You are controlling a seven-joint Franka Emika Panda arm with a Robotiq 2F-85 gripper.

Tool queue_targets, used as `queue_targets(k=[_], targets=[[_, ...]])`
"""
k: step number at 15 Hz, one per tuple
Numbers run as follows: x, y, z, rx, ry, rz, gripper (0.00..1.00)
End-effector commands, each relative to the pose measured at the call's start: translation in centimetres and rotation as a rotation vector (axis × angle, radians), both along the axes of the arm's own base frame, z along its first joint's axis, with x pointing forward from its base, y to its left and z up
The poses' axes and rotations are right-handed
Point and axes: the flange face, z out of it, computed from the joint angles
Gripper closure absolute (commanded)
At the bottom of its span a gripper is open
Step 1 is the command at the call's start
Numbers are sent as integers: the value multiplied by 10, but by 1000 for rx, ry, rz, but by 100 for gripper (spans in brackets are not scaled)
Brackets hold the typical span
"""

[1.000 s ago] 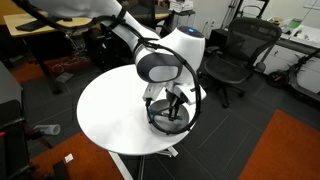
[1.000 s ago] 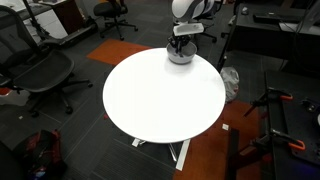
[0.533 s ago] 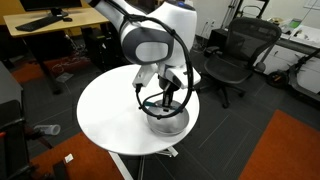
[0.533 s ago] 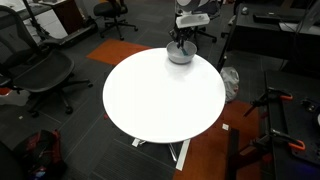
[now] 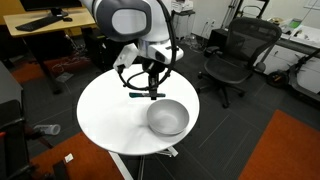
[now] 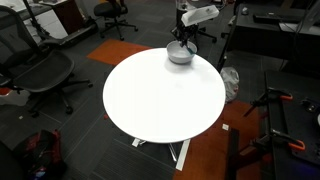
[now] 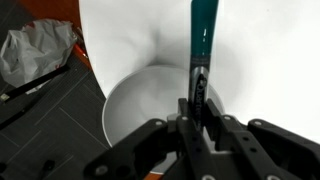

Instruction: Place the marker on the table

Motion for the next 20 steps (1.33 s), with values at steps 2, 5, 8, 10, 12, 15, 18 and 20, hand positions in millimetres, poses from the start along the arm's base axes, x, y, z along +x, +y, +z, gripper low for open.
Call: queue_targets(k=[2,5,8,10,12,15,18,20], targets=[[-21,40,19,-38,10,115,95],[-25,68,20,-36,15,192,95],[-31,94,19,-30,10,264,95],[-34,111,18,-23,3,321,95],[-36,125,15,-4,0,382,95],[-40,146,3,15,8,462,95],[-43,164,-15,21,-1,523,95],[-45,174,-24,22,-19,549,95]])
